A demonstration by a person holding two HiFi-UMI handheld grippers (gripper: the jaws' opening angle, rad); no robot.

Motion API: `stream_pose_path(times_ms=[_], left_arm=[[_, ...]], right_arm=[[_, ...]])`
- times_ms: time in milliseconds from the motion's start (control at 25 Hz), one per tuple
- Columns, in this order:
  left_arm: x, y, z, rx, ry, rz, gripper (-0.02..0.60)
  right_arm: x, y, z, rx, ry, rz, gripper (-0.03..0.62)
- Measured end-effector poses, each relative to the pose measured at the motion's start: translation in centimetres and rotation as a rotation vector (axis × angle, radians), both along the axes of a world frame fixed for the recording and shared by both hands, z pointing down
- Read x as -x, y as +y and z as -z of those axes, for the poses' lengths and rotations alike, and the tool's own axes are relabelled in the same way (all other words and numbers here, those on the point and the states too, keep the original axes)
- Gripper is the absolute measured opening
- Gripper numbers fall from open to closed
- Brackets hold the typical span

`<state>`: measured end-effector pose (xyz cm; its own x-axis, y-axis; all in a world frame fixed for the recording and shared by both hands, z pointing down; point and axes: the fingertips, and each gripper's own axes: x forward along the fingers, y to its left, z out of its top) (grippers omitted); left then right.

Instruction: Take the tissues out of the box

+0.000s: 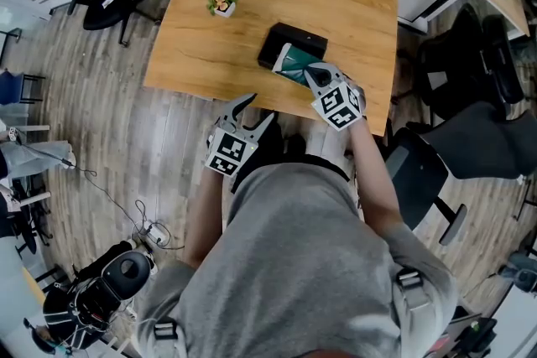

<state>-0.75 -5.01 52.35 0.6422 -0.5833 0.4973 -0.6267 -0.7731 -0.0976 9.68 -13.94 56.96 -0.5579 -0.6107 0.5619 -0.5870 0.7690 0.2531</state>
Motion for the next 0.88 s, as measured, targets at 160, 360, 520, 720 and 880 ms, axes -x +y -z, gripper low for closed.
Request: stream_pose_path(times_ms=[160, 360, 520, 720, 880], left_arm=[[0.2, 0.0, 0.1, 0.0, -0.001, 0.004, 0.242], [-0.5, 0.2, -0.3, -0.003, -0.004, 0.006, 0.242], [-0.5, 0.1, -0.3, -0.003, -0.004, 0.006, 0.242], [0.4, -0.1, -0.3, 0.004, -0.003, 0.008, 0.242], [0.6, -0.3, -0.3, 0.006, -0.002, 0.01, 0.242]], right_arm=[[0.2, -0.1, 0.1, -0.002, 0.001, 0.001, 0.005], [-0.5, 0.1, -0.4, -0.004, 0.001, 0.004, 0.003], [-0.8, 0.1, -0.7, 0.004, 0.004, -0.004, 0.005], [-0.2, -0.1, -0.6, 0.009, 0.014, -0.005, 0.005], [0.0, -0.3, -0.7, 0.01, 0.02, 0.0, 0.003]])
